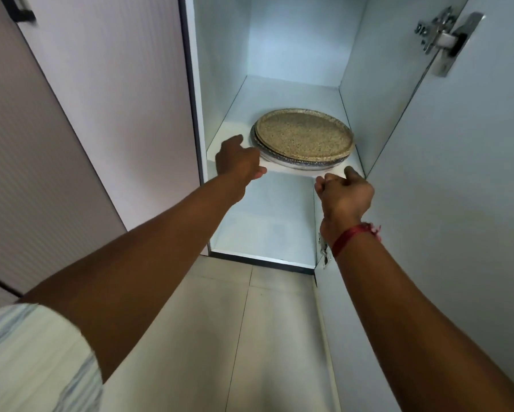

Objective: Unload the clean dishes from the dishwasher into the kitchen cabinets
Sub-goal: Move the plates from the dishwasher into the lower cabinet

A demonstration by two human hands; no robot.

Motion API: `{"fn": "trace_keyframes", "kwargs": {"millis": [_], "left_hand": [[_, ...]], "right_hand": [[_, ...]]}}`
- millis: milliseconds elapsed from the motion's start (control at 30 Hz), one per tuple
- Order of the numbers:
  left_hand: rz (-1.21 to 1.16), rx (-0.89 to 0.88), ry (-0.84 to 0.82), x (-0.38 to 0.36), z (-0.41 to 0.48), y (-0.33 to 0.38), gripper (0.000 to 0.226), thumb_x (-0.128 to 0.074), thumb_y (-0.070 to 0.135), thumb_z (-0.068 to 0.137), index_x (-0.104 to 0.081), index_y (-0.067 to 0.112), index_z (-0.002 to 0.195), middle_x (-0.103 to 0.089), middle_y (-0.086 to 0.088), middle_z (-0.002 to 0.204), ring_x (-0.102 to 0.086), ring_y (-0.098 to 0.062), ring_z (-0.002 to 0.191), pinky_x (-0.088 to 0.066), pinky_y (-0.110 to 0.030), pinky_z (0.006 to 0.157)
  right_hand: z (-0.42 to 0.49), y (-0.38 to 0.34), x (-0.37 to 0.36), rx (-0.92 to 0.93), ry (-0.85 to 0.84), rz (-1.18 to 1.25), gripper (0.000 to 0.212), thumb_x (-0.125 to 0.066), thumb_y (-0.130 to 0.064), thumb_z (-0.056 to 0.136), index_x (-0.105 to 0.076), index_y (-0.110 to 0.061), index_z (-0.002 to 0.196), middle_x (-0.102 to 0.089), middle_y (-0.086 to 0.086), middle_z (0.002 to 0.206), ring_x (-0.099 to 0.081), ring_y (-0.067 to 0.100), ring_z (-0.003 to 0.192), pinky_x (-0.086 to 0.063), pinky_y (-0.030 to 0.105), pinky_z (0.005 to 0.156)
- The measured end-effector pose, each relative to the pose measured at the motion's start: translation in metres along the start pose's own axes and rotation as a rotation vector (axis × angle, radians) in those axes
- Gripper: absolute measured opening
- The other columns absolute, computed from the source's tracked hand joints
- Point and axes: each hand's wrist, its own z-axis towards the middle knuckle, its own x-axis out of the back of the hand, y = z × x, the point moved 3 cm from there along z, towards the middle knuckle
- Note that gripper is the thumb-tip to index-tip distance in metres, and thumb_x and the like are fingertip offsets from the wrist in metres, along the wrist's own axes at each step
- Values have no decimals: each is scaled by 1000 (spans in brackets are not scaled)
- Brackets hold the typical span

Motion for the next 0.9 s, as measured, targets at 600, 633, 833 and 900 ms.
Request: {"fn": "trace_keyframes", "kwargs": {"millis": [600, 633, 833, 900], "left_hand": [[223, -569, -1003, -80, -418, -93, 19, -64, 9, 83, -73, 19, 97, -72, 9, 78, -67, -9, 66, -53, -25, 63], [234, -559, -1008, -95, -424, -92, 24, -64, 6, 84, -73, 17, 102, -74, 5, 86, -69, -13, 75, -56, -30, 70], [232, -255, -930, -199, -425, -78, 51, -58, 8, 91, -46, 16, 140, -55, -4, 137, -62, -20, 109, -54, -43, 93], [222, -247, -843, -231, -417, -71, 53, -57, 13, 92, -42, 19, 143, -52, -2, 139, -62, -15, 98, -56, -40, 84]], "right_hand": [[-217, -27, 384, 905, 66, -739, 22, -51, -10, 82, -71, -15, 76, -69, -6, 77, -63, 2, 69, -50, 20, 62], [-204, -32, 396, 866, 101, -775, 21, -50, -14, 81, -71, -17, 78, -69, -5, 75, -63, 4, 66, -51, 22, 59], [-87, -52, 447, 472, 222, -915, 20, -58, -13, 85, -77, -16, 94, -77, 6, 86, -73, 25, 78, -58, 42, 77], [-45, -56, 458, 351, 217, -924, 21, -57, -15, 90, -75, -13, 101, -76, 11, 96, -71, 30, 88, -57, 46, 85]]}}
